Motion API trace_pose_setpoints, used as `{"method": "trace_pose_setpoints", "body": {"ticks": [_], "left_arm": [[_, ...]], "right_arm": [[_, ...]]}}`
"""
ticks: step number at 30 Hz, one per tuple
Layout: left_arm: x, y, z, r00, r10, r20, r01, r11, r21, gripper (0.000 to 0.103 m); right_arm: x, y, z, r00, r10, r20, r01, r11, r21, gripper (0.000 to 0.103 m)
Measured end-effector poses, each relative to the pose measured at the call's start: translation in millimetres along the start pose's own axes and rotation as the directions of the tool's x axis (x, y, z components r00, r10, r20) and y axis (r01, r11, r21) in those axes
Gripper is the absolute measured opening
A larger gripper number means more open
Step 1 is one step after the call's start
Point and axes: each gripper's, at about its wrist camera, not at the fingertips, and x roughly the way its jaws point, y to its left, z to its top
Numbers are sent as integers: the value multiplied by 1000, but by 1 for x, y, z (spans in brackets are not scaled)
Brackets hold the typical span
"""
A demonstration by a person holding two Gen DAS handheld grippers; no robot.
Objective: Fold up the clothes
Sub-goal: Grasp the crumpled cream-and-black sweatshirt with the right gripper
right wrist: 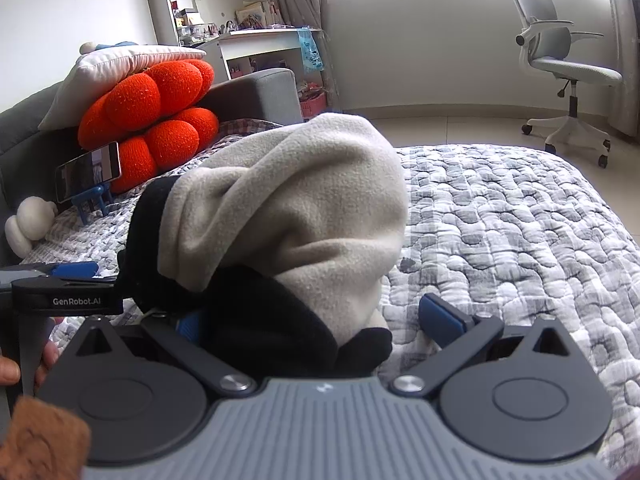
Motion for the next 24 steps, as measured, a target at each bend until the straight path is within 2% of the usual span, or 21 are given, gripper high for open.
{"method": "trace_pose_setpoints", "body": {"ticks": [9, 19, 22, 24], "left_arm": [[-1, 7, 0, 1000, -24, -6, 24, 999, -22, 103], [-2, -1, 0, 1000, -6, 7, 6, 1000, 1, 103], [-1, 0, 0, 1000, -7, 6, 7, 1000, -1, 103], [-1, 0, 0, 1000, -8, 5, 8, 1000, -1, 103]], "right_arm": [[-2, -5, 2, 1000, 0, -4, 0, 1000, -1, 103], [-4, -1, 0, 1000, -2, 6, 2, 1000, -2, 103], [-6, -3, -1, 1000, 17, 3, -17, 1000, -1, 103], [-12, -10, -3, 997, 73, -10, -73, 997, -16, 103]]}}
